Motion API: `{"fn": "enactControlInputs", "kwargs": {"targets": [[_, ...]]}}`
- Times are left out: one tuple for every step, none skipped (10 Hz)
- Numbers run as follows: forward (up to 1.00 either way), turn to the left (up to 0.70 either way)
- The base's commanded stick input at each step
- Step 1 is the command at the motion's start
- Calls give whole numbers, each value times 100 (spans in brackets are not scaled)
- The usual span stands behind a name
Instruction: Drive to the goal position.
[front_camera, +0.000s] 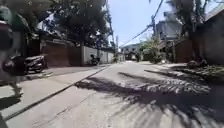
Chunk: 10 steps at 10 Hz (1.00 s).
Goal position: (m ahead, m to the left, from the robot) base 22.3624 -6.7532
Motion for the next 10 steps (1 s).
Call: {"fn": "enactControlInputs", "kwargs": {"targets": [[100,1],[100,1],[100,1],[100,1],[100,1],[100,1],[100,1],[100,1],[100,1],[100,1]]}}
